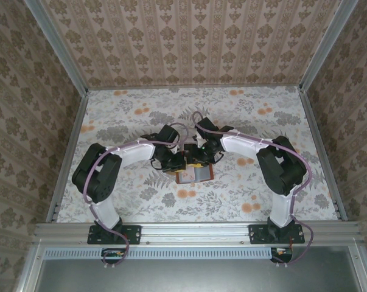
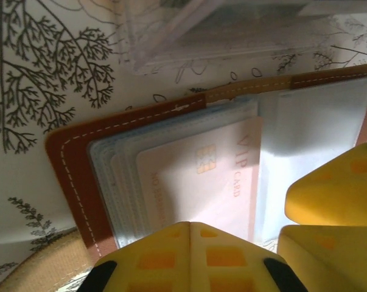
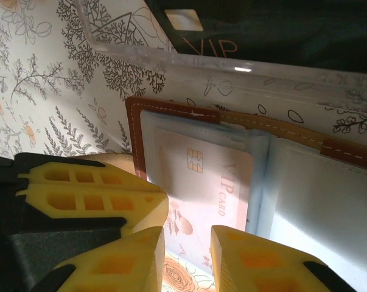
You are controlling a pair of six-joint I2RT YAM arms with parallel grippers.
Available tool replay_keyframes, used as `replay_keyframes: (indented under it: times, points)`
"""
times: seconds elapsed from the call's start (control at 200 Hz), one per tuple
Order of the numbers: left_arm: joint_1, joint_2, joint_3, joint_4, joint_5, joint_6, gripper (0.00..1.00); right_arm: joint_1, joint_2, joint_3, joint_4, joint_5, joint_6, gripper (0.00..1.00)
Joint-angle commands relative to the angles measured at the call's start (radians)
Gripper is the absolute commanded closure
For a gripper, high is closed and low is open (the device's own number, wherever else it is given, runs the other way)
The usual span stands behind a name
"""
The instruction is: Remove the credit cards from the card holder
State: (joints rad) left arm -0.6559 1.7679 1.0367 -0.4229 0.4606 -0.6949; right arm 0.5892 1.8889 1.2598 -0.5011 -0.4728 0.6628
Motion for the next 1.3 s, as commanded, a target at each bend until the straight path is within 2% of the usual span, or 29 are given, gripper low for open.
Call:
replay_keyframes:
  times: [0.0,0.365,0.855,1.295]
  points:
    - [-0.005,0.007,0.001,-0.043,-0.026,0.025,1.0,-0.006,0.024,-0.016,0.022,-0.037,0.009,0.7]
    - [-0.005,0.017,0.003,-0.056,-0.033,0.03,1.0,-0.006,0.054,-0.031,0.033,-0.044,0.008,0.69]
    - [-0.006,0.023,0.0,-0.064,-0.033,0.034,1.0,-0.009,0.029,-0.025,-0.03,0.067,-0.026,0.66]
    - [-0.007,-0.008,0.062,-0.095,-0.046,0.045,1.0,-0.023,-0.017,-0.048,-0.016,0.033,-0.014,0.66]
